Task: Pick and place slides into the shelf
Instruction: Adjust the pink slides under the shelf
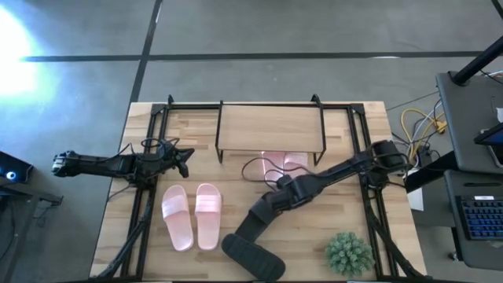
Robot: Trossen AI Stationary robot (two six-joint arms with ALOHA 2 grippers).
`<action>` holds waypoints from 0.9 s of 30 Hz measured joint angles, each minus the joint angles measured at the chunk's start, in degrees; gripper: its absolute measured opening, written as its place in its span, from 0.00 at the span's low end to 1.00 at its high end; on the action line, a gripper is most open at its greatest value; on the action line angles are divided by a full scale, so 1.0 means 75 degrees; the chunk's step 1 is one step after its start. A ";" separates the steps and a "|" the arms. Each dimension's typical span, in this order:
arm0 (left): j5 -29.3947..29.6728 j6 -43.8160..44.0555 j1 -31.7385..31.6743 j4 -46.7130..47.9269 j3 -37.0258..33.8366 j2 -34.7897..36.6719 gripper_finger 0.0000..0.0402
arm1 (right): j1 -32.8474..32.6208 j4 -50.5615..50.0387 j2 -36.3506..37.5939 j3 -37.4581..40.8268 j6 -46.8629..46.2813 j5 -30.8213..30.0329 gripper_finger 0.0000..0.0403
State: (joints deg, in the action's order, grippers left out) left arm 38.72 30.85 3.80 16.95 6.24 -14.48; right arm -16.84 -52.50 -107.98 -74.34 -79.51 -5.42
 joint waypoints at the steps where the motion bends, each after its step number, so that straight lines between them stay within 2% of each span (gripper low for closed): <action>1: 0.0000 0.0002 0.0002 -0.0014 0.0000 -0.0005 0.00 | 0.0021 -0.0067 -0.0046 0.0003 0.0004 -0.0098 0.04; 7: 0.0000 0.0002 0.0000 -0.0002 0.0000 -0.0004 0.00 | 0.0163 -0.0620 -0.0448 0.0012 0.0054 -0.0446 0.04; 12: 0.0005 0.0002 0.0002 -0.0006 0.0000 -0.0001 0.00 | 0.0168 -0.0754 -0.0627 0.0017 -0.0247 -0.1979 0.04; 15: 0.0006 0.0000 0.0002 -0.0005 0.0000 -0.0002 0.00 | 0.0264 -0.0820 -0.0601 0.0014 -0.0336 -0.2490 0.04; 18: 0.0026 0.0000 0.0000 -0.0006 0.0000 0.0000 0.00 | 0.0355 -0.1195 -0.0565 -0.0046 -0.0266 -0.2431 0.04; 22: 0.0028 0.0001 0.0002 -0.0007 0.0000 -0.0013 0.00 | 0.0242 -0.1631 -0.0439 -0.0197 0.0209 -0.1533 0.04; 27: 0.0029 0.0002 0.0002 -0.0016 0.0000 -0.0007 0.00 | -0.0298 -0.0917 0.0078 -0.0333 0.1264 -0.1049 0.04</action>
State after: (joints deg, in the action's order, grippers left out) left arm 38.94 30.87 3.81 16.83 6.24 -14.53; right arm -19.07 -59.37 -107.40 -76.84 -70.03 -13.28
